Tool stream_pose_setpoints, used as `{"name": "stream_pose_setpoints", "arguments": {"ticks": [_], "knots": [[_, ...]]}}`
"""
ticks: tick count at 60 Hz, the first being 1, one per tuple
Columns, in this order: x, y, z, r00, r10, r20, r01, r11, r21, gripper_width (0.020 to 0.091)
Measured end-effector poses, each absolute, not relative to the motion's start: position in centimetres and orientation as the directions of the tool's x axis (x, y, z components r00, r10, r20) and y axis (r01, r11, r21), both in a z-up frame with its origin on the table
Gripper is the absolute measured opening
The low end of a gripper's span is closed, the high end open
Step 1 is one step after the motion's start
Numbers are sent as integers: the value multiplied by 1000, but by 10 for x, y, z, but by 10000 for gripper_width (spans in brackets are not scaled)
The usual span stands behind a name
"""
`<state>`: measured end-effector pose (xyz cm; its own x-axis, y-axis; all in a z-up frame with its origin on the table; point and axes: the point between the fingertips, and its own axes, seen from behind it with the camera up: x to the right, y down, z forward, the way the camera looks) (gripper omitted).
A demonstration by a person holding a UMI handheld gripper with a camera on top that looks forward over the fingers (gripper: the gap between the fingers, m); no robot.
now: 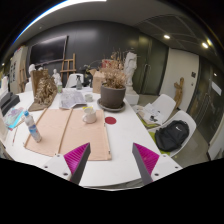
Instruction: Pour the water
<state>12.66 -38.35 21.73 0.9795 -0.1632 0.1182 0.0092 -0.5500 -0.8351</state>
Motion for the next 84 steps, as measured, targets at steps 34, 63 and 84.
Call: {"name": "stream_pose_setpoints", "arguments": {"ticks": [34, 63, 84], "knots": [[-188, -361, 132, 997, 57, 44, 68, -556, -829, 859], [-302, -180, 73, 1000, 23, 20, 27, -372, -928, 835], [-306, -157, 67, 1000, 25, 17, 25, -351, -936, 375]]}}
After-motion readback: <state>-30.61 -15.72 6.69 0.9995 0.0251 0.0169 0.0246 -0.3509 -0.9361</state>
